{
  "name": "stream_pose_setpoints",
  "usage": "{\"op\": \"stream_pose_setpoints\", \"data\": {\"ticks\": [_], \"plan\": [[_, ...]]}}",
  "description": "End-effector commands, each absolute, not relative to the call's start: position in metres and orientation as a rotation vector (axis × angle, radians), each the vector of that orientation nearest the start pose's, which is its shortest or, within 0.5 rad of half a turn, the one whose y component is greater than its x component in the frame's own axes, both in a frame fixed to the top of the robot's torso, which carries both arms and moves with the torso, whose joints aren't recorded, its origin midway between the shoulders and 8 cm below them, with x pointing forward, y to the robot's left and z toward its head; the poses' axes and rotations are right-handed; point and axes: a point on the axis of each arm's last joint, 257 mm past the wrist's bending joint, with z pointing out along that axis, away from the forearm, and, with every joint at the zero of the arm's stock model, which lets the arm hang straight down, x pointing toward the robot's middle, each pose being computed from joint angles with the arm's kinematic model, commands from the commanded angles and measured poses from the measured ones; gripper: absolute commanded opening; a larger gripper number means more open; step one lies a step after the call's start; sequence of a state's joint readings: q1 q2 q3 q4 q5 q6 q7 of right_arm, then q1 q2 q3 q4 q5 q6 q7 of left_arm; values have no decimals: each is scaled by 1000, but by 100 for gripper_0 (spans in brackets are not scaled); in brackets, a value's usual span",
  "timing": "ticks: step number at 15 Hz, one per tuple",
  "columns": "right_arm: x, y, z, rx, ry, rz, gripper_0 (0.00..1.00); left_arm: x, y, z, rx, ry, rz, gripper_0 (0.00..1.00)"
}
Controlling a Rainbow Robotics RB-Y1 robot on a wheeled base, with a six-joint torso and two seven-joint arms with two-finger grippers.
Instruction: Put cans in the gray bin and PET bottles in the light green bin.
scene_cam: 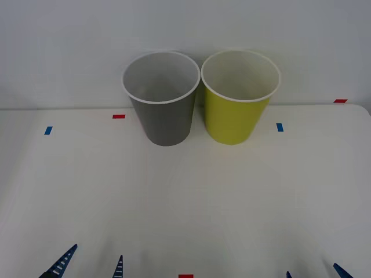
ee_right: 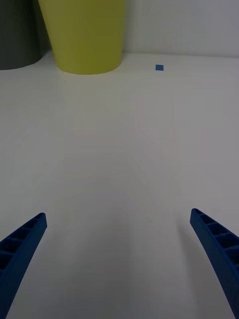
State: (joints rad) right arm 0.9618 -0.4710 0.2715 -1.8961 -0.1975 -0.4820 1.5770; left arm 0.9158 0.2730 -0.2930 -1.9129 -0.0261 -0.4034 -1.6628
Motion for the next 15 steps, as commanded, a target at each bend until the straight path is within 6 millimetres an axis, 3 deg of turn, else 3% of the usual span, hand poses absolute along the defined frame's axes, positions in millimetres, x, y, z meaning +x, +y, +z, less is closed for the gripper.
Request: {"op": "stream_pose_setpoints", "data": {"ticks": [1, 15], "plan": [[216, -267, -329, -144, 1791, 55, 100, 247, 216, -324, 263, 1736, 50, 100], [216, -267, -329, -144, 1791, 55, 100, 247, 216, -324, 263, 1736, 50, 100]]}}
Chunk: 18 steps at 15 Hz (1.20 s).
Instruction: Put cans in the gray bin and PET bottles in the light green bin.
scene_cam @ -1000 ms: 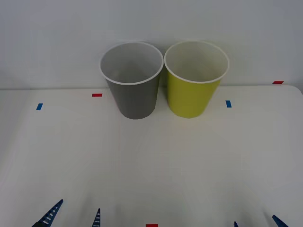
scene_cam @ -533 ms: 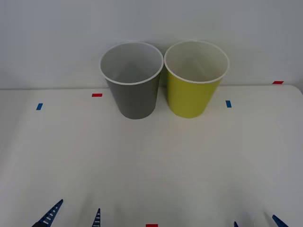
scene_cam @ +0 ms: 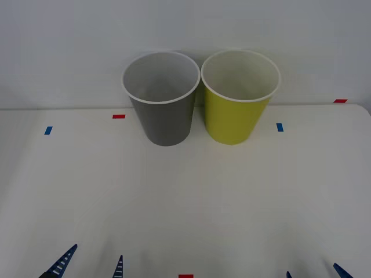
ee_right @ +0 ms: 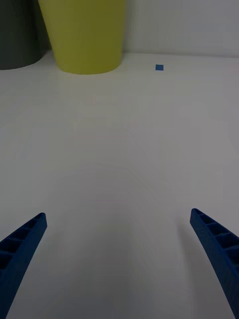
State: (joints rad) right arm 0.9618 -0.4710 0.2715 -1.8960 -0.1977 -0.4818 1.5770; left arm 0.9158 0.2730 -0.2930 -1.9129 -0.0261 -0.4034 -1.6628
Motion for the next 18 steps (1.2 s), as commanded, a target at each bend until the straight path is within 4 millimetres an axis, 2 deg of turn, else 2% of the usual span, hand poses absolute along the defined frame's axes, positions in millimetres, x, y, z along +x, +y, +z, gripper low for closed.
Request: {"op": "stream_pose_setpoints", "data": {"ticks": [1, 18], "plan": [[216, -267, -329, -144, 1791, 55, 100, 247, 216, -324, 263, 1736, 50, 100], [216, -267, -329, -144, 1791, 55, 100, 247, 216, -324, 263, 1736, 50, 100]]}}
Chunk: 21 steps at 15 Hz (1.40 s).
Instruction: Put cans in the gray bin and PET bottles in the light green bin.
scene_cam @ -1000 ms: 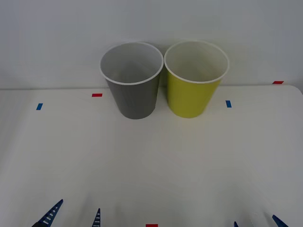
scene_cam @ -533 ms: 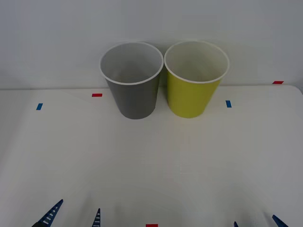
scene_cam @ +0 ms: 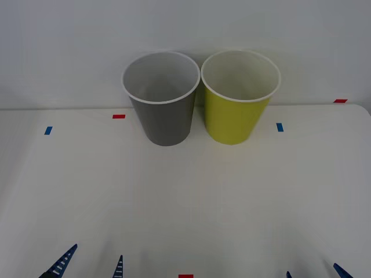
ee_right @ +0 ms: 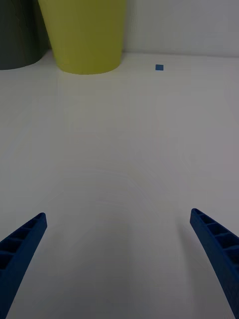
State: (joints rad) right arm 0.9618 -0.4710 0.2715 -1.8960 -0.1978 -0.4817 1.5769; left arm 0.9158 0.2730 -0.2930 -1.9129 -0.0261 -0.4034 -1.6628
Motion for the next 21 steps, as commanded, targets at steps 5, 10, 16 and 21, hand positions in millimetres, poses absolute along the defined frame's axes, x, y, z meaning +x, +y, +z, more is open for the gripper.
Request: {"op": "stream_pose_setpoints", "data": {"ticks": [5, 10, 16, 21], "plan": [[216, -267, -329, -144, 1791, 55, 100, 247, 216, -324, 263, 1736, 50, 100], [216, -267, -329, -144, 1791, 55, 100, 247, 216, -324, 263, 1736, 50, 100], [216, -267, -329, -144, 1791, 55, 100, 247, 216, -324, 263, 1736, 50, 100], [216, -267, -329, -144, 1791, 55, 100, 247, 216, -324, 263, 1736, 50, 100]]}}
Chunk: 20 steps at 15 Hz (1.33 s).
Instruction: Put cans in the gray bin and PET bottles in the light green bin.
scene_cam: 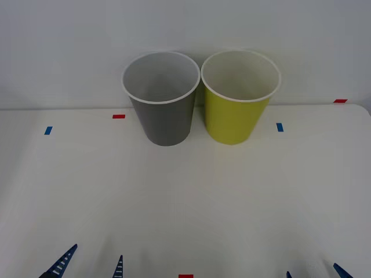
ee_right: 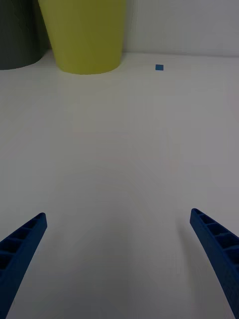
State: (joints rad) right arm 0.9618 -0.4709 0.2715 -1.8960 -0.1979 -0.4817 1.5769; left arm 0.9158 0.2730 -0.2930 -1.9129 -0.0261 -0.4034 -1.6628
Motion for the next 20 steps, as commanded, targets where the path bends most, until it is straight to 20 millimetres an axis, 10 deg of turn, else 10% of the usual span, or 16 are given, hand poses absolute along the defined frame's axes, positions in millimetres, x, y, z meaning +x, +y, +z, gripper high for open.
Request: {"op": "stream_pose_setpoints", "data": {"ticks": [1, 20], "plan": [[216, -267, -329, -144, 1791, 55, 100, 247, 216, -324, 263, 1736, 50, 100], [216, -267, -329, -144, 1791, 55, 100, 247, 216, -324, 263, 1736, 50, 100]]}}
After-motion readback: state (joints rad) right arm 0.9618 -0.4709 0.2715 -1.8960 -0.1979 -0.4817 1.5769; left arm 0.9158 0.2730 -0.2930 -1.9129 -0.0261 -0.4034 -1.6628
